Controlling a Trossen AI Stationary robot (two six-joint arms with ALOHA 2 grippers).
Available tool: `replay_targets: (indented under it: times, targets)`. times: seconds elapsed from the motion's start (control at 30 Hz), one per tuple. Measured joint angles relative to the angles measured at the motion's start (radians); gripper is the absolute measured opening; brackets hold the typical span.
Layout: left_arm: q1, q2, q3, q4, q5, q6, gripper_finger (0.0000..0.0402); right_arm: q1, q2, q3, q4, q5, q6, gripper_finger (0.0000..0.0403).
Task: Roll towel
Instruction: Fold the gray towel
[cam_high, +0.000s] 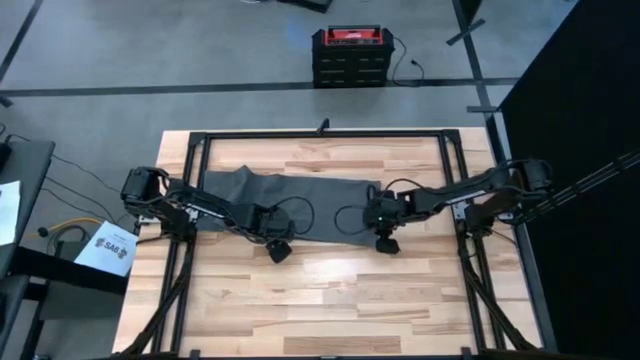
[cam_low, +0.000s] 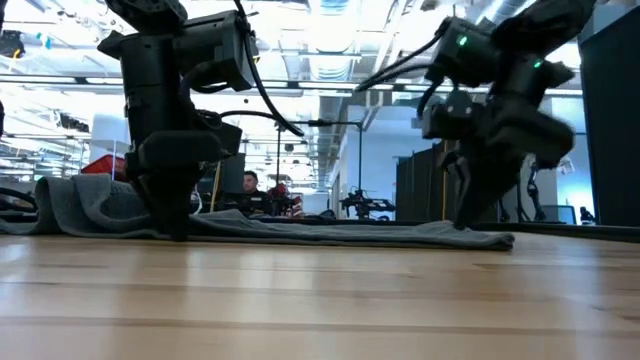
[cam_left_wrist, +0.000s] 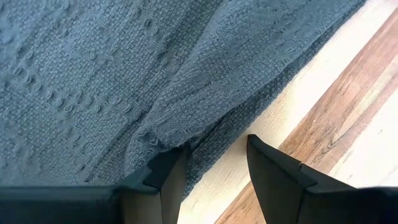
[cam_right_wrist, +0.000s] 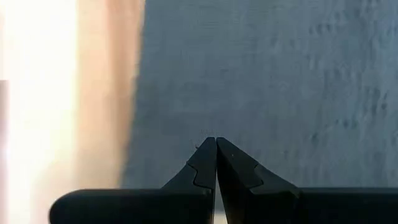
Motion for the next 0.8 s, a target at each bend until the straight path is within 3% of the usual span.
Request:
replay_targets:
  times: [0.2,0.37,0.57,0.8]
  targets:
    - [0.0,0.001,0.0,0.003,0.0,0.03,0.0152,-0.116,0.011,0.0,0.075,-0.009,-0.134,0.0]
    - [-0.001,0.001,0.0,0.005,-0.009,0.041,0.0152,-0.21,0.026,0.0,0.087,-0.109,-0.197,0.0]
    - [-0.001,0.001,0.0,0.009,-0.017,0.086,0.0153,-0.24,0.097,0.003,0.202,-0.243,-0.3,0.0]
    - [-0.001,0.001,0.0,0.007,-0.021,0.098,0.0152,-0.351,0.208,0.085,0.215,-0.174,-0.373,0.0]
